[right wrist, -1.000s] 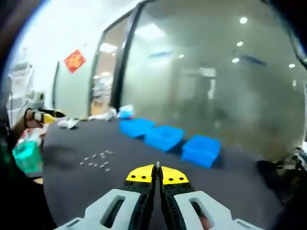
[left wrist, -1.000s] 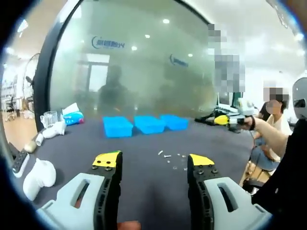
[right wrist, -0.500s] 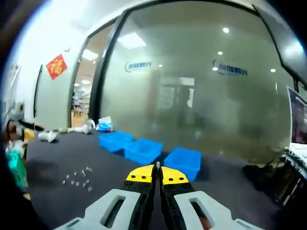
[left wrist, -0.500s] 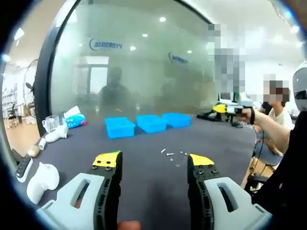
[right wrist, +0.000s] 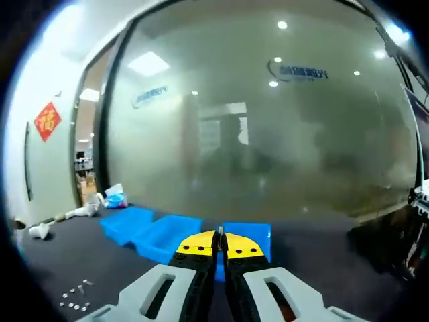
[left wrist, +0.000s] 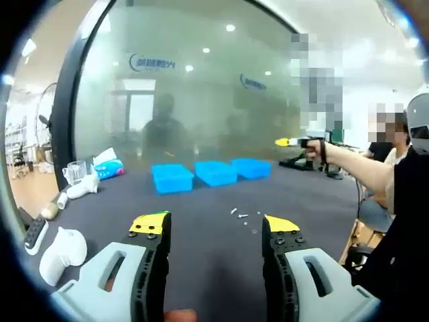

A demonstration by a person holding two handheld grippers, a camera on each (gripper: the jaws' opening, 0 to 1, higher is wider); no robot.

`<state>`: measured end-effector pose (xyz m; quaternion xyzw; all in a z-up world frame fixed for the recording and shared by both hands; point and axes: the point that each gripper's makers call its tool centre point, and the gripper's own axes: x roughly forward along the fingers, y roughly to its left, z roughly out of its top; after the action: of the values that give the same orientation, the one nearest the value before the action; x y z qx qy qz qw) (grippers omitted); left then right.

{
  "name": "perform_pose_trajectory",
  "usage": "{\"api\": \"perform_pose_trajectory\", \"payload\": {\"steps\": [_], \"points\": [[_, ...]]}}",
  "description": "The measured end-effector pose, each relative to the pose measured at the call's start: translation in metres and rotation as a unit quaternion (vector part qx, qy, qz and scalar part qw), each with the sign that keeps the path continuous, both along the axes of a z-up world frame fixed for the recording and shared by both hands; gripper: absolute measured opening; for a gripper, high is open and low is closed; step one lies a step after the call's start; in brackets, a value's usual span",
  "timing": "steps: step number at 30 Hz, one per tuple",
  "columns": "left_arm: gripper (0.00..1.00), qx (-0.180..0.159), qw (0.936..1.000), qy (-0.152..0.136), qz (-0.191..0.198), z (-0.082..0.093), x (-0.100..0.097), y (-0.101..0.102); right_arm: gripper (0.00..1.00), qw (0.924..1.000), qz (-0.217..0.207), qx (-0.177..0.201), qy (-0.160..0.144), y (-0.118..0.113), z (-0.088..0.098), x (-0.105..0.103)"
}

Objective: Sort the screws, nuts, and washers into the corresponding bins

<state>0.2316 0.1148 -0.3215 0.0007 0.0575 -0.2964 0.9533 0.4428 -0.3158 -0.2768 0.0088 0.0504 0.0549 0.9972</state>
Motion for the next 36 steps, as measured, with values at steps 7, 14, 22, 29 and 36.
{"api": "perform_pose_trajectory", "payload": {"steps": [7, 14, 22, 29, 36], "points": [[0.53, -0.004, 1.0, 0.007, 0.002, -0.005, -0.001, 0.001, 0.01, 0.9988, -0.003, -0.041, 0.024, -0.002, -0.011, 0.04], [0.53, -0.008, 0.9999, 0.008, 0.001, -0.004, 0.001, -0.001, 0.01, 0.9962, 0.0, -0.075, 0.044, 0.005, -0.026, 0.068], [0.52, -0.006, 1.0, 0.004, 0.007, -0.002, 0.0, 0.003, 0.02, 0.996, 0.002, -0.065, 0.061, 0.007, -0.04, 0.074], [0.52, -0.009, 0.9999, 0.006, 0.005, -0.003, 0.002, 0.001, 0.12, 0.9949, 0.01, -0.084, 0.056, 0.009, -0.042, 0.069], [0.53, -0.009, 0.9999, 0.008, 0.006, -0.005, 0.002, 0.003, 0.25, 0.9951, 0.025, -0.086, 0.04, 0.017, -0.037, 0.054]]}}
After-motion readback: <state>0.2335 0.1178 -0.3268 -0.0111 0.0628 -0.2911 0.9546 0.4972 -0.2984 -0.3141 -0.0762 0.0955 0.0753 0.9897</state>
